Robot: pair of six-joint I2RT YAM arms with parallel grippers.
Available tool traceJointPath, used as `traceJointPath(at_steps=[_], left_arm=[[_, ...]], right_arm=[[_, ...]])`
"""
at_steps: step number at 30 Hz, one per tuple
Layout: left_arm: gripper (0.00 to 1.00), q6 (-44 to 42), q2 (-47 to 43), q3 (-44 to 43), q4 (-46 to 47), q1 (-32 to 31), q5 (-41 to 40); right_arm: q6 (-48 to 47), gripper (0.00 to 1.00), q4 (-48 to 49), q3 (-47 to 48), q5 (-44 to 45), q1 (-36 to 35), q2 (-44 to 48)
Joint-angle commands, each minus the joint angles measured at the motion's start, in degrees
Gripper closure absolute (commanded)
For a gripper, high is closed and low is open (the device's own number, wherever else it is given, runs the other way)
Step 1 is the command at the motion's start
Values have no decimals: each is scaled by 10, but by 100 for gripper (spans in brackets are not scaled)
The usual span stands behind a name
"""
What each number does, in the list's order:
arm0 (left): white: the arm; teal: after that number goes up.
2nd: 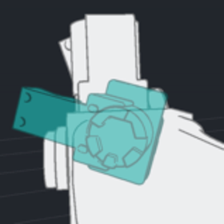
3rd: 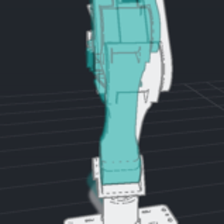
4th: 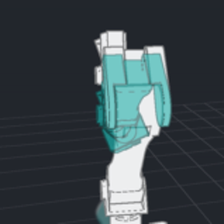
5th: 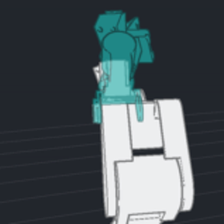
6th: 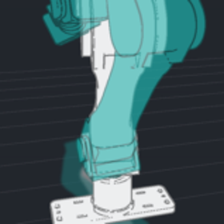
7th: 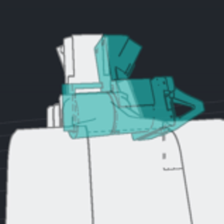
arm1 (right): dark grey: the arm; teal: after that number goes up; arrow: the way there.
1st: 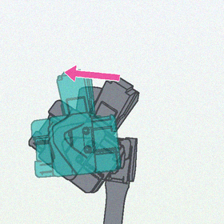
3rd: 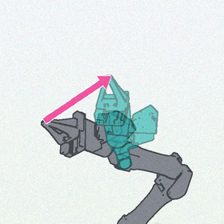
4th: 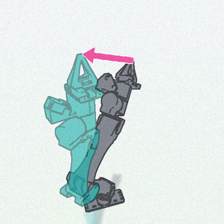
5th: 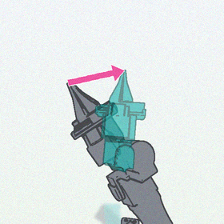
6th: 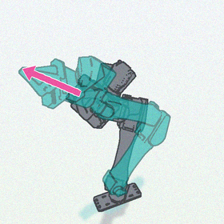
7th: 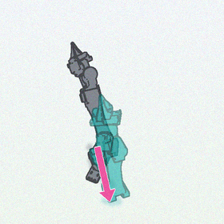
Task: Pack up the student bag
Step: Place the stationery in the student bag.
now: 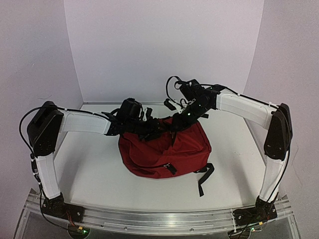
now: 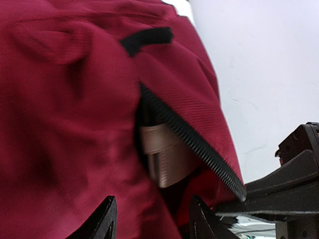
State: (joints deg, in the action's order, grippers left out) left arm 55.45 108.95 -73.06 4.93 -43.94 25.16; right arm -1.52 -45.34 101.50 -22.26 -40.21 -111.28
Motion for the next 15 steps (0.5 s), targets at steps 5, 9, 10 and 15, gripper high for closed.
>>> traceJointPath(at_steps=[5,9,10,15], left_arm=[[58,-85,-33,-46,-188,-5,-143],[54,-92,-21,-52,-171,-16,-152],[53,-94,-15,-63,-182,-20,-160],[48,-113,9,-119,-221,-46,-215]], right_arm=[[4,100,8,-7,-5,-1,-3],[17,100,11,-22,12,12,-6],[29,100,12,-27,15,16,-8],[37,100,24,-57,2,24,-21]])
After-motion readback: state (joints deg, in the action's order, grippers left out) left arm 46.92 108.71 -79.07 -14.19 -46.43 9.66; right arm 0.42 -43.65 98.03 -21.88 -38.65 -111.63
